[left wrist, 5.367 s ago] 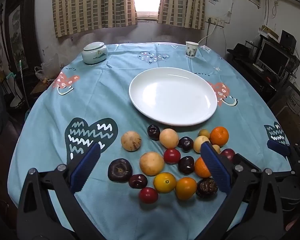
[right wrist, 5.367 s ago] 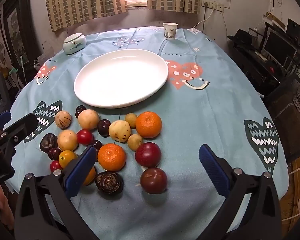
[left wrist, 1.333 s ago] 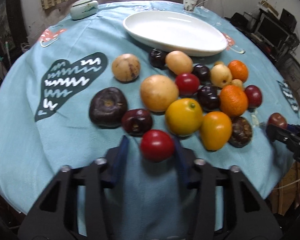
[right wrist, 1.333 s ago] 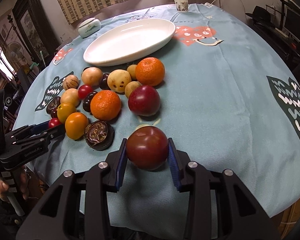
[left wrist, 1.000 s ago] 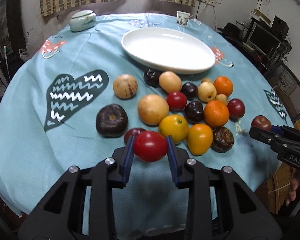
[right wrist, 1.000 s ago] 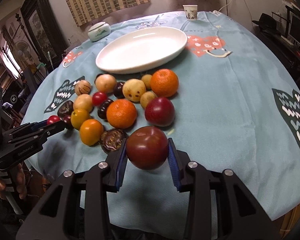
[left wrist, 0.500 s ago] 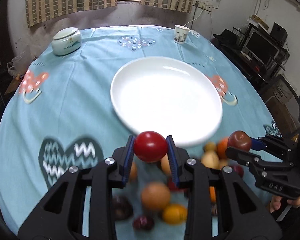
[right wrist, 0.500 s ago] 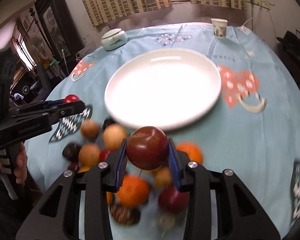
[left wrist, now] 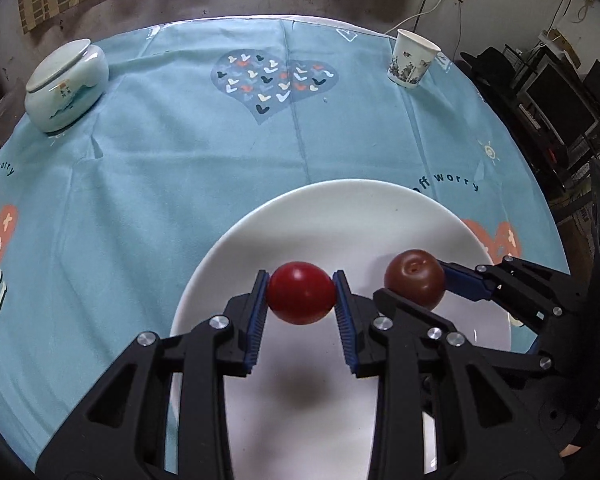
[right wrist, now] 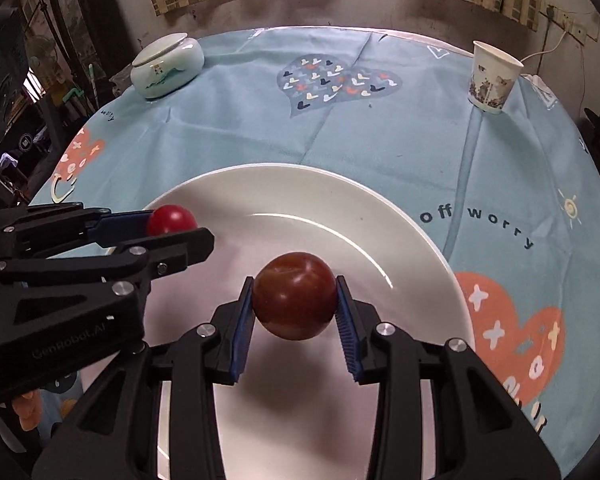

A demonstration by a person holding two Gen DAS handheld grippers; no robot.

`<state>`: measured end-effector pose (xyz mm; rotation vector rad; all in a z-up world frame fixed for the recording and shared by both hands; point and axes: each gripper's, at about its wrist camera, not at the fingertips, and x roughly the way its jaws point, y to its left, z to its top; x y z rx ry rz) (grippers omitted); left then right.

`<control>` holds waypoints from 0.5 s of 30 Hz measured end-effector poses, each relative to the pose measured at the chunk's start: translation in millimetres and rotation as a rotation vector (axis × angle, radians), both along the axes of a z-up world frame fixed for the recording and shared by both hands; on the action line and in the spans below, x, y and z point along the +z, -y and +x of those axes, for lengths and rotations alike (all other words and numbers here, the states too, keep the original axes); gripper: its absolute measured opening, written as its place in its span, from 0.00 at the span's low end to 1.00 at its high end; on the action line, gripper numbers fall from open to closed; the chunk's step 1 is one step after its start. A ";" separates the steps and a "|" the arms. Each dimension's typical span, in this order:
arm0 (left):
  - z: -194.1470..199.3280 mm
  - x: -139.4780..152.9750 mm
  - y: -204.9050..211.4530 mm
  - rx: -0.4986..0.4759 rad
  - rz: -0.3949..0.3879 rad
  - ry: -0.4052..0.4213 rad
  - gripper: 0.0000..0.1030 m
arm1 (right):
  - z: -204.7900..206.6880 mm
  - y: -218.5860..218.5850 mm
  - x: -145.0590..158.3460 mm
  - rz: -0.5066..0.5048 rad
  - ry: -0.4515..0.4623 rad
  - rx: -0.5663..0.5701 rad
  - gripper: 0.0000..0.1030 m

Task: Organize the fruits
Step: 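Carry both fruits onto the white plate and open both tools, then withdraw both tools from the plate back toward the fruit cluster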

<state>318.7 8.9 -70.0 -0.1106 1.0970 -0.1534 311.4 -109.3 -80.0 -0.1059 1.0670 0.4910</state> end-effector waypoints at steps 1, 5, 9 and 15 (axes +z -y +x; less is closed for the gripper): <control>2.3 1.4 1.7 -0.005 0.001 0.002 0.38 | 0.1 -1.0 1.1 0.001 0.005 0.007 0.38; -14.5 29.6 0.2 -0.003 0.022 0.091 0.72 | -5.7 -4.1 5.7 -0.101 0.040 0.013 0.39; -56.4 65.4 -11.9 0.010 0.027 0.181 0.85 | -34.4 12.3 24.8 -0.097 0.046 -0.007 0.51; -122.3 86.7 -20.3 0.051 -0.028 0.227 0.91 | -56.4 -3.2 67.4 -0.173 0.287 -0.002 0.96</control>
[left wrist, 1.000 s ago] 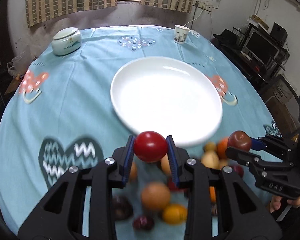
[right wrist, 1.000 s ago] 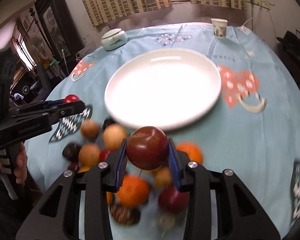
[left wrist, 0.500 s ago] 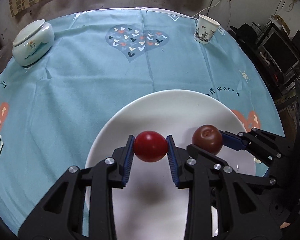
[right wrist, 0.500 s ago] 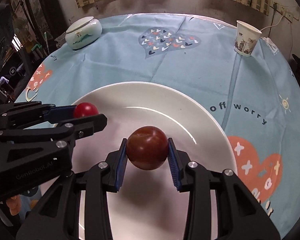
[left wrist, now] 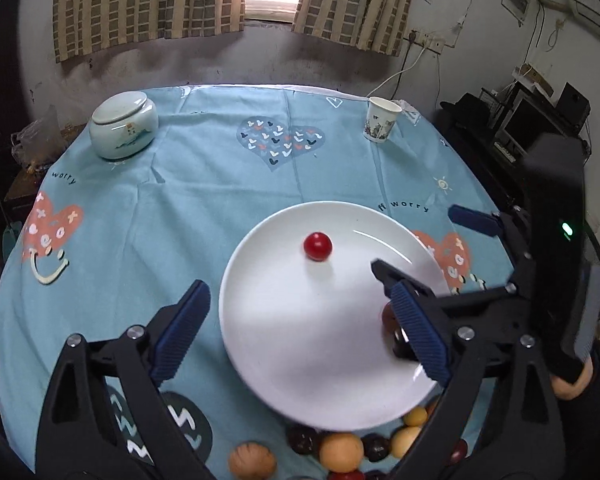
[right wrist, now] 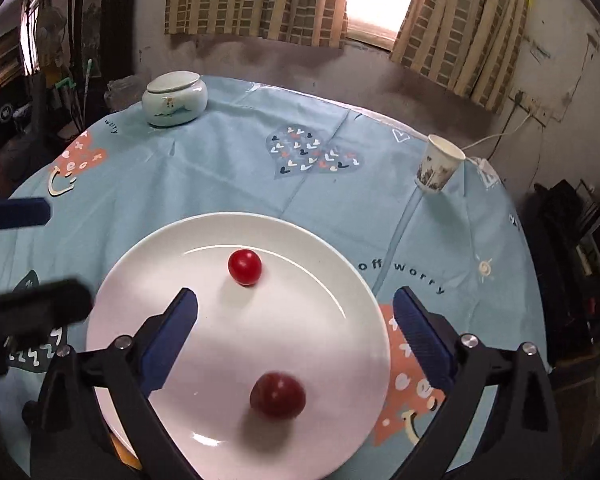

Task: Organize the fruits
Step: 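Withdraw both tools from the plate back toward the fruit cluster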

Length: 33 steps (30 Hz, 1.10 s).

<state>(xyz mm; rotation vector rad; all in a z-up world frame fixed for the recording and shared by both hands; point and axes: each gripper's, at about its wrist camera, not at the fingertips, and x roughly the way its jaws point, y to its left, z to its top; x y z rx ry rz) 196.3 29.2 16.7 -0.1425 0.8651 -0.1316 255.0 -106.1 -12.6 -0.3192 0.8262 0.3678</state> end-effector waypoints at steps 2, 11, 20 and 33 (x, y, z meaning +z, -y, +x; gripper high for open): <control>-33.6 6.8 -7.3 0.017 0.003 0.041 0.91 | -7.4 3.0 10.6 0.013 0.008 -0.012 0.96; -166.6 -18.9 -53.9 0.155 0.098 0.108 0.96 | -121.3 49.3 19.5 0.055 0.000 -0.020 0.98; -212.7 -77.2 -50.2 0.151 0.092 0.008 0.96 | -253.9 85.3 -29.2 0.203 -0.075 -0.116 0.98; -217.4 -91.8 -42.7 0.135 0.120 -0.030 0.96 | -233.1 101.0 -75.3 0.270 -0.198 -0.189 0.61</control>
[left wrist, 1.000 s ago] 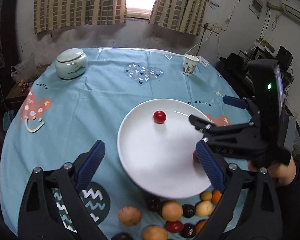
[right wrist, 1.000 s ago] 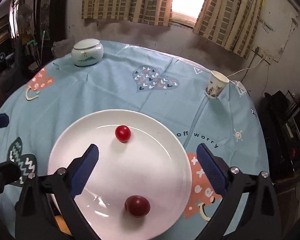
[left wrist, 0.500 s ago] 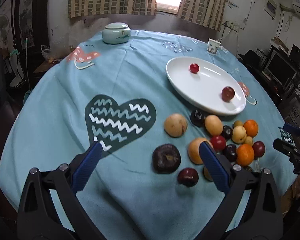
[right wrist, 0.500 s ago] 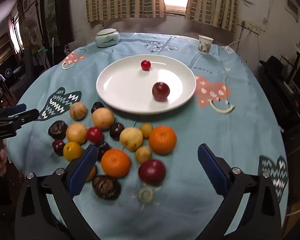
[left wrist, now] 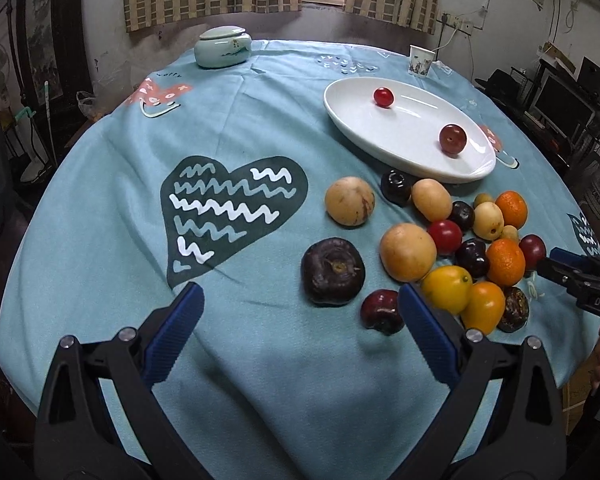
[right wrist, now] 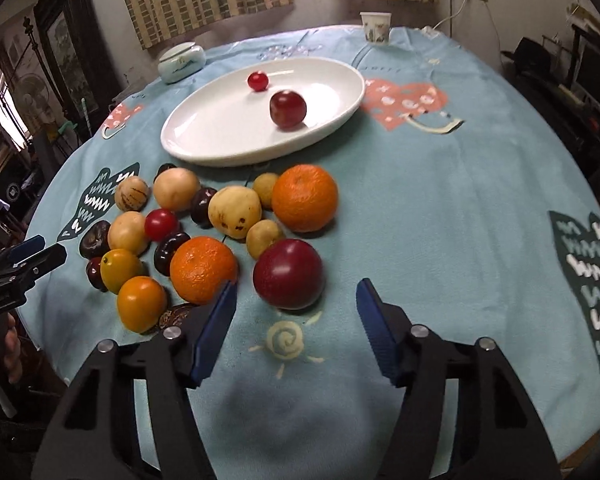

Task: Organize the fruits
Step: 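Withdraw both tools from the plate back toward the fruit cluster, then grasp a red plum with the right tool while the left tool grasps a dark purple fruit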

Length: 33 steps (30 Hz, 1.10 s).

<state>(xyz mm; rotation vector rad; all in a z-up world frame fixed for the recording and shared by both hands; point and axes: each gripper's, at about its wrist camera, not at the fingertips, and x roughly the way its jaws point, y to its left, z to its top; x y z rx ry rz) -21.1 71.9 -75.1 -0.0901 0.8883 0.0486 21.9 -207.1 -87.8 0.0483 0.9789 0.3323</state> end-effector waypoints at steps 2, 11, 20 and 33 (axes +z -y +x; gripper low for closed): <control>1.1 -1.5 -0.9 -0.001 -0.003 -0.006 0.96 | 5.9 -3.8 -5.1 0.005 -0.006 0.009 0.56; 6.4 -10.2 -9.9 0.022 0.022 -0.044 0.96 | 1.4 -5.9 -1.5 0.070 -0.018 0.023 0.39; 44.2 -29.7 -10.4 0.016 -0.044 -0.108 0.93 | -5.0 -7.8 -0.3 0.093 -0.052 0.031 0.39; 55.0 -35.8 -1.6 -0.015 -0.193 -0.097 0.51 | -10.7 -5.9 0.4 0.137 -0.074 0.038 0.39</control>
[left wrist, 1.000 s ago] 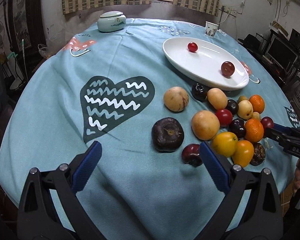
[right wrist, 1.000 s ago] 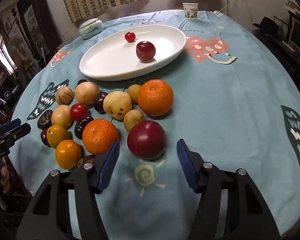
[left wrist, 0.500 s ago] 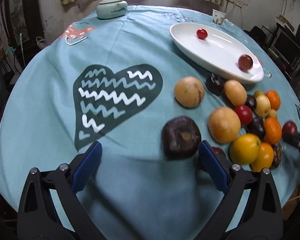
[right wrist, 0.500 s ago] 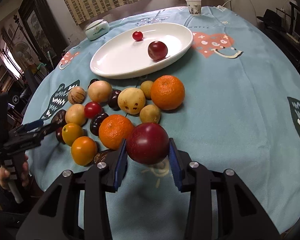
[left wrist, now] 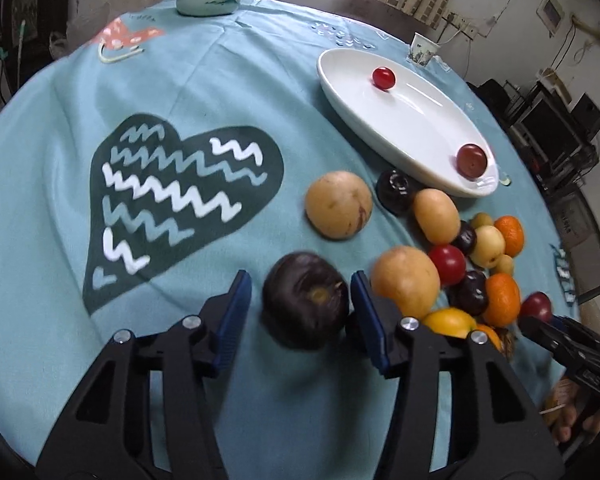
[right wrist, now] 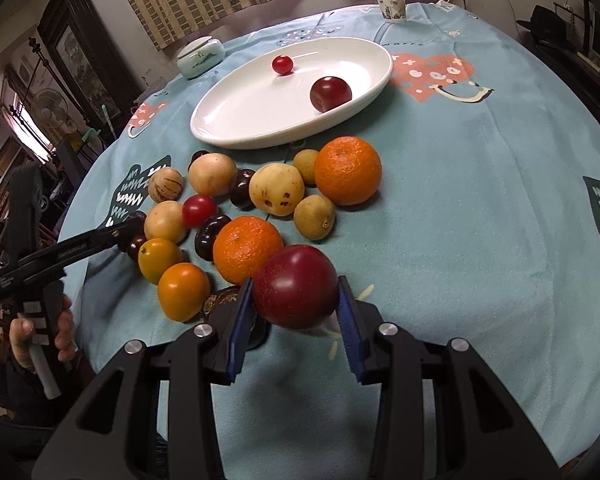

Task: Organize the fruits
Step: 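Grasp a red plum with the right tool while the left tool grasps a dark purple fruit, then carry both fruits onto the white plate and open both tools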

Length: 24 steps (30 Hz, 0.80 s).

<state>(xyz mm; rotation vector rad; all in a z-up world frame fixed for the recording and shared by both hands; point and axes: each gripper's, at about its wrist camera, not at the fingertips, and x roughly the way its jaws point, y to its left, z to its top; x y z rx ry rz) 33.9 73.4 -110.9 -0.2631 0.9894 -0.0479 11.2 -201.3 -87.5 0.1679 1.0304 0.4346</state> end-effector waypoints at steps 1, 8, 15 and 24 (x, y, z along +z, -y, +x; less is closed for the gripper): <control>2.5 0.1 6.7 -0.002 0.032 -0.006 0.49 | -1.0 -0.2 0.5 0.001 0.000 0.002 0.39; -21.3 7.2 7.4 0.010 0.006 -0.016 0.43 | -4.2 5.0 8.4 0.018 0.019 -0.011 0.40; -48.7 35.8 16.7 -0.017 0.085 0.065 0.43 | -4.8 3.6 10.4 0.041 0.032 -0.002 0.40; -42.9 53.5 32.2 -0.069 0.122 0.110 0.43 | -2.1 7.2 17.8 0.065 0.061 -0.010 0.40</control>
